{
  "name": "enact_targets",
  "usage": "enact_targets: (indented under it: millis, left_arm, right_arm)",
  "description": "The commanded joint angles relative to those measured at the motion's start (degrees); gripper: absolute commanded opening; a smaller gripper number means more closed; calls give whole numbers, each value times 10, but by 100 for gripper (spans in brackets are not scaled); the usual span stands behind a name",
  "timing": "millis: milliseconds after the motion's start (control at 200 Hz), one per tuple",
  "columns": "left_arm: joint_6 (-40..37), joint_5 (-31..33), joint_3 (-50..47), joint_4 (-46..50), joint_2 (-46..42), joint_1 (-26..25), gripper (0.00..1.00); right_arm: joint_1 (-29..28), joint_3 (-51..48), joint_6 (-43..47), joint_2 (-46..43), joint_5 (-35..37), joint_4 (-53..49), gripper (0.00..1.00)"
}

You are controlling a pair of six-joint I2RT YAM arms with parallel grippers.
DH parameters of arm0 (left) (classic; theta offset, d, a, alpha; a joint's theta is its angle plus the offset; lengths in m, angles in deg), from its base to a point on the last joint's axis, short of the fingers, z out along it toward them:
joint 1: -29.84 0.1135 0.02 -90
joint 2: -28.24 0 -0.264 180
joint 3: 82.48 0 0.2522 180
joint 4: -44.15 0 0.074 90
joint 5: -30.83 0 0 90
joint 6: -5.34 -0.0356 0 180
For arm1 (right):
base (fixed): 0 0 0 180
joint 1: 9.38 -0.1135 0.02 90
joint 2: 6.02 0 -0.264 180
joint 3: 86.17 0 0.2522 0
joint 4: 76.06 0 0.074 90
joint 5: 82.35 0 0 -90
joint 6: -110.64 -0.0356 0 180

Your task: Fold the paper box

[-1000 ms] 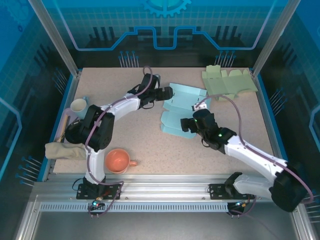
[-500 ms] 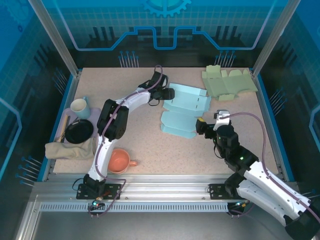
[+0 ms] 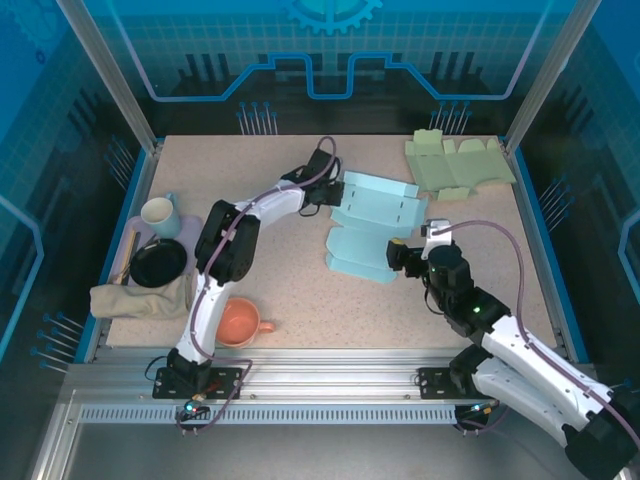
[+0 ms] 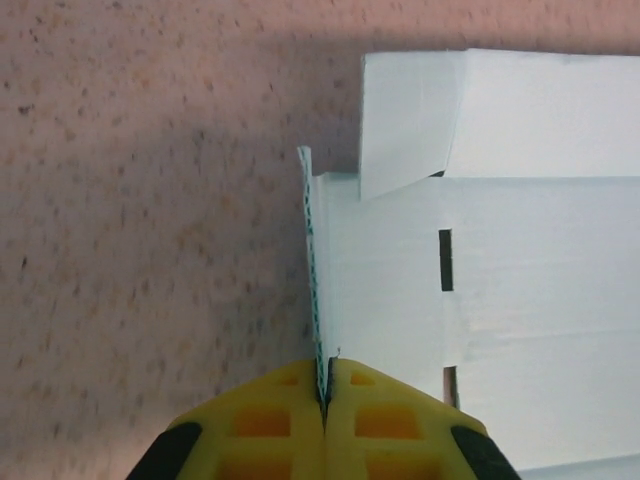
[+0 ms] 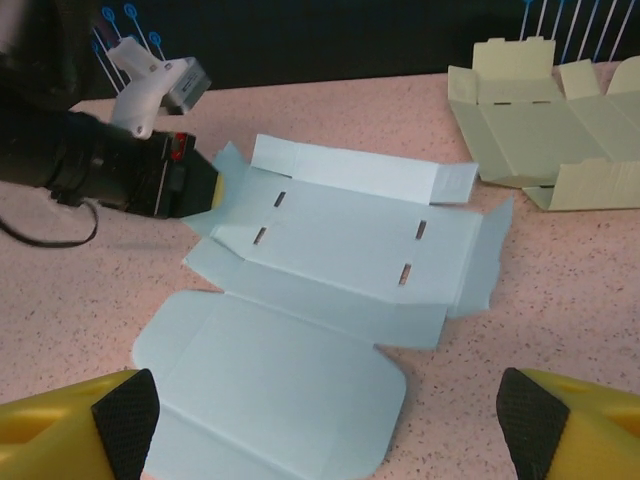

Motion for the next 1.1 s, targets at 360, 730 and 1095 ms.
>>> enact_targets:
  millis: [360, 730, 1095]
  left_arm:
    - [-42, 78, -410, -223, -419, -25, 0]
    - [-84, -44, -583, -315, -640, -25, 0]
    - [-112, -63, -637, -360, -673, -30, 0]
  right_arm:
    - [22, 417, 310, 285, -194, -143, 77]
    - [88, 457, 682, 356, -401, -274, 52]
    - [144, 411, 712, 341, -434, -251, 54]
